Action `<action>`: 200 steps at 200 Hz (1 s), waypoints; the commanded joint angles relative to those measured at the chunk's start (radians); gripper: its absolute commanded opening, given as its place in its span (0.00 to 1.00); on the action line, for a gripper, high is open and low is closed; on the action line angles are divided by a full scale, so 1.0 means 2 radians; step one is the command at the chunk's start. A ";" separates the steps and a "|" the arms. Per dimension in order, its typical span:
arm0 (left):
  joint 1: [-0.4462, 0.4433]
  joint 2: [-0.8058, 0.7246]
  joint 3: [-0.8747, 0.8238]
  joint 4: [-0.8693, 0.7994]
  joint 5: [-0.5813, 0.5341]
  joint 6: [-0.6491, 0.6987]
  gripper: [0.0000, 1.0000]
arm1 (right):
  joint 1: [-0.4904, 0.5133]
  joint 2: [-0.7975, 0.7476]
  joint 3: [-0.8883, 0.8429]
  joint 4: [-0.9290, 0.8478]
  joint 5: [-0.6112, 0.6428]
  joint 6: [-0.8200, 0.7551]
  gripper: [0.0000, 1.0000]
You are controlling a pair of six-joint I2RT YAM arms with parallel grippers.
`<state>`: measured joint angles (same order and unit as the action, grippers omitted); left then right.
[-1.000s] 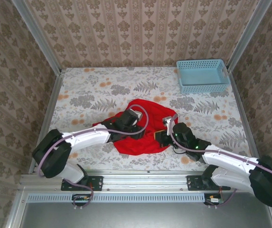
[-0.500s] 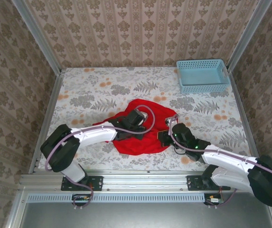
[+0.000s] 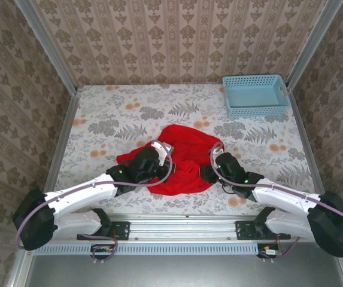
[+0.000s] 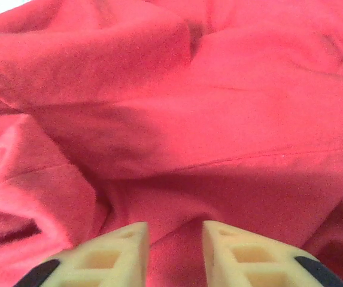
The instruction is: Fold the inside-out t-shirt
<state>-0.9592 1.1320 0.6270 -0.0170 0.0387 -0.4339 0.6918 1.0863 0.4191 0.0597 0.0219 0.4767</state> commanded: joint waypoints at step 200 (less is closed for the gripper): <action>0.009 -0.045 -0.036 0.024 0.082 0.054 0.00 | 0.005 0.075 0.156 -0.043 -0.081 -0.113 0.06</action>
<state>-0.9474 1.0683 0.5781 0.0448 0.1738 -0.3637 0.7067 1.2240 0.6960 -0.0441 -0.0509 0.2420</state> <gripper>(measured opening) 0.054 0.066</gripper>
